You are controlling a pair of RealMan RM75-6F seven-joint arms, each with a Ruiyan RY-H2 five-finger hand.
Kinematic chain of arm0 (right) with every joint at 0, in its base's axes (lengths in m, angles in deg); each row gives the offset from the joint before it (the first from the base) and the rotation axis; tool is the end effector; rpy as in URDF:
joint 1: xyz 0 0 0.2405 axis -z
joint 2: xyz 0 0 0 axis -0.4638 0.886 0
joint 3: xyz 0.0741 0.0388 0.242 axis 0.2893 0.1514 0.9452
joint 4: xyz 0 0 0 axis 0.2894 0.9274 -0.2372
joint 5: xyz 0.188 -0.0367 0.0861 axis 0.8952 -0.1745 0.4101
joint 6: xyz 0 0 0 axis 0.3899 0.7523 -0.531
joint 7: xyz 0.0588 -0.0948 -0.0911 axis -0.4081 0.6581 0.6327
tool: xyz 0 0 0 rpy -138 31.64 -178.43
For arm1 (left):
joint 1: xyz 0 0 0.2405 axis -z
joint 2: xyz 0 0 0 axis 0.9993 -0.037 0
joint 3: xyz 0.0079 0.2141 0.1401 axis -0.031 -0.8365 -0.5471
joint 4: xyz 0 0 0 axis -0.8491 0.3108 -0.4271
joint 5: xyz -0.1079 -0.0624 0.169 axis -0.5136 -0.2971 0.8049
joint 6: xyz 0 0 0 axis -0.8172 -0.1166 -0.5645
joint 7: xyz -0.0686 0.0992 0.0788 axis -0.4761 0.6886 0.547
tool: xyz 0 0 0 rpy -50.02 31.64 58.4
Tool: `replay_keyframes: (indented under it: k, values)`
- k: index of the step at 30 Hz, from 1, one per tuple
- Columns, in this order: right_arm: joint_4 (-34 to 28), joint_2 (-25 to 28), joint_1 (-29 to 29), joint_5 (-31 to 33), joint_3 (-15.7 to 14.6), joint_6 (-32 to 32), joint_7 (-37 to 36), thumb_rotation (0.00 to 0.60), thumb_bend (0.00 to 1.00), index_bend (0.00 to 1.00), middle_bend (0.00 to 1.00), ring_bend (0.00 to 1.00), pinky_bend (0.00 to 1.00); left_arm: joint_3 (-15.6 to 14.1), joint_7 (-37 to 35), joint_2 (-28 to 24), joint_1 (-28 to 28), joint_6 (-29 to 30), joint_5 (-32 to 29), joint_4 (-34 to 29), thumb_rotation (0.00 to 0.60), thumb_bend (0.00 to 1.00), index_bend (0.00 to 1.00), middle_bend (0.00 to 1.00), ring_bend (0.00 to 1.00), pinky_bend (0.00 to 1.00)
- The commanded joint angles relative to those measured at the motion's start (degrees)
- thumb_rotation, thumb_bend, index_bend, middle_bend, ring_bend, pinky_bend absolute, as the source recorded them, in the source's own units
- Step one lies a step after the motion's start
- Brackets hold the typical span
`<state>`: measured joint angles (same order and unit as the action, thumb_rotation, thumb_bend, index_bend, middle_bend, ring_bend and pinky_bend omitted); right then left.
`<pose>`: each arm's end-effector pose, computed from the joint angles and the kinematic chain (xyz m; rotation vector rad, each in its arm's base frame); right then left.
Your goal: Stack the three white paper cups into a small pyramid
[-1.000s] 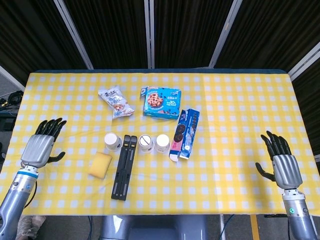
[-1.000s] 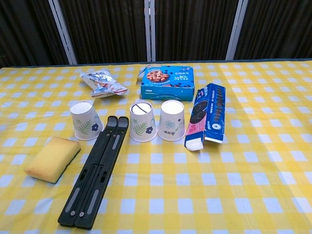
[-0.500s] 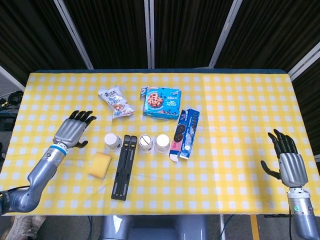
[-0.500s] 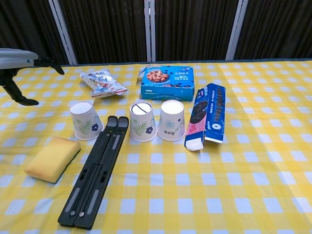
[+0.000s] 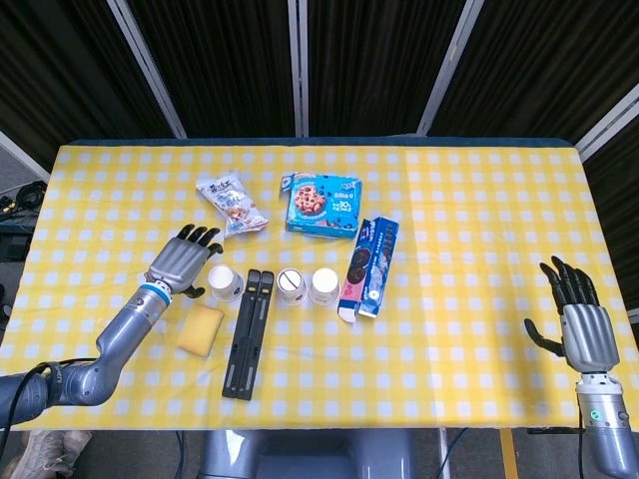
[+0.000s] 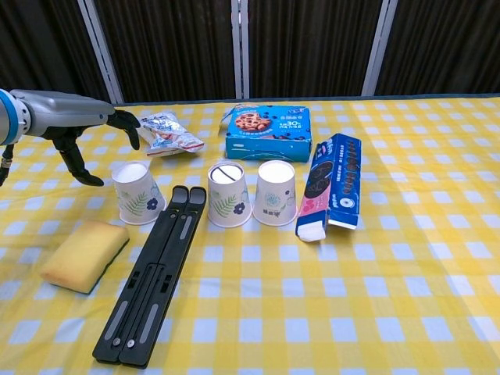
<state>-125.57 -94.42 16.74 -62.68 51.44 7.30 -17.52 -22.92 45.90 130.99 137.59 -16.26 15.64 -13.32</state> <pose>-0.3365 -0.2274 0.1340 1.3179 -0.9245 1.0653 -0.1656 0.3651 0.0344 -1.9525 -0.8899 -0.5223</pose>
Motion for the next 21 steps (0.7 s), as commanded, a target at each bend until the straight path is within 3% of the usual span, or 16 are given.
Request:
replay_keyframes:
  k: [1, 9, 16, 21]
  values:
    - [0.0, 0.0, 0.1, 0.0, 0.1, 0.0, -0.1, 0.6, 0.21, 0.05, 0.0, 0.0, 0.0, -0.5, 0.2, 0.2, 0.5, 0.4, -0.6, 0.0, 0.6, 0.25, 0.24, 0.0, 0.0, 0.0]
    - [0.0, 0.1, 0.3, -0.5, 0.5, 0.0, -0.6, 0.6, 0.21, 0.05, 0.0, 0.0, 0.0, -1.8, 0.3, 2.3, 2.6, 0.9, -2.6, 1.7, 0.6, 0.25, 0.31, 0.0, 0.0, 0.0]
    - [-0.2, 0.2, 0.5, -0.8, 0.8, 0.1, -0.3, 0.6, 0.21, 0.05, 0.0, 0.0, 0.0, -2.1, -0.9, 4.2, 3.9, 1.0, -2.1, 2.8, 0.6, 0.26, 0.32, 0.0, 0.0, 0.0]
    - [-0.5, 0.4, 0.7, -1.0, 1.0, 0.3, -0.3, 0.6, 0.21, 0.05, 0.0, 0.0, 0.0, -2.6, -1.7, 4.0, 4.1, 2.0, -0.8, 1.7, 0.6, 0.31, 0.38, 0.0, 0.0, 0.0]
